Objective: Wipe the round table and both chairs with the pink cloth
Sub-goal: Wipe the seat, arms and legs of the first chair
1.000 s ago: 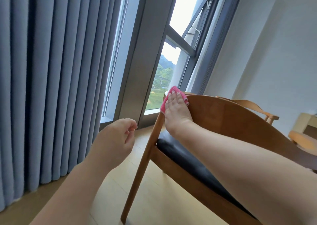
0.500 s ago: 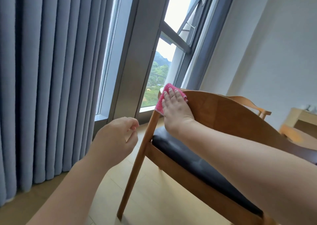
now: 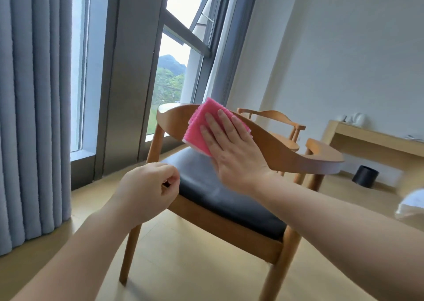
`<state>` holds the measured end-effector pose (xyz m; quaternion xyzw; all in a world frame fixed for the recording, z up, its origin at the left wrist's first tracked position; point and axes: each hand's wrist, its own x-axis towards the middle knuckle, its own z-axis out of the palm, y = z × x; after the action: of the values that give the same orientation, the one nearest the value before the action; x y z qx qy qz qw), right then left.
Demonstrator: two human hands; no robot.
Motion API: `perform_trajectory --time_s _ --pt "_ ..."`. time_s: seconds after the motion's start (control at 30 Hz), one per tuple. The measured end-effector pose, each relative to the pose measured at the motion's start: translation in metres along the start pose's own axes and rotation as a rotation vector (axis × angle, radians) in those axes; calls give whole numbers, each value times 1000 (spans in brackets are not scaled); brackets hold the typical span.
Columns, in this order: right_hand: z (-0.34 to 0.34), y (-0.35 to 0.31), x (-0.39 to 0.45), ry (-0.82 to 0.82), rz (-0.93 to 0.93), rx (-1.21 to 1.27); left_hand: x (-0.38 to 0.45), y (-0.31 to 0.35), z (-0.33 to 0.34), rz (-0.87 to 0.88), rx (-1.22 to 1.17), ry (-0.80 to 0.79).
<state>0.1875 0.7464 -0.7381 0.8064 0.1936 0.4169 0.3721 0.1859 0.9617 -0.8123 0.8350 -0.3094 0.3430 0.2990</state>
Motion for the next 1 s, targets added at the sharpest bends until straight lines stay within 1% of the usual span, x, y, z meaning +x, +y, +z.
perform_trajectory --time_s 0.27,0.5,0.6,0.77,0.9,1.0 --pt "16 15 -41 172 86 72 4 22 19 110 27 -37" --pt "37 31 -87 267 178 158 5 26 36 178 27 -64" --pt "50 44 -118 256 267 202 4 28 36 214 15 -84" --pt "65 68 -165 157 459 289 1 28 40 180 34 -104" --pt "69 68 -169 118 497 323 -3 24 38 132 30 -131" --pt "66 62 -163 119 521 331 -5 18 36 79 25 -148"
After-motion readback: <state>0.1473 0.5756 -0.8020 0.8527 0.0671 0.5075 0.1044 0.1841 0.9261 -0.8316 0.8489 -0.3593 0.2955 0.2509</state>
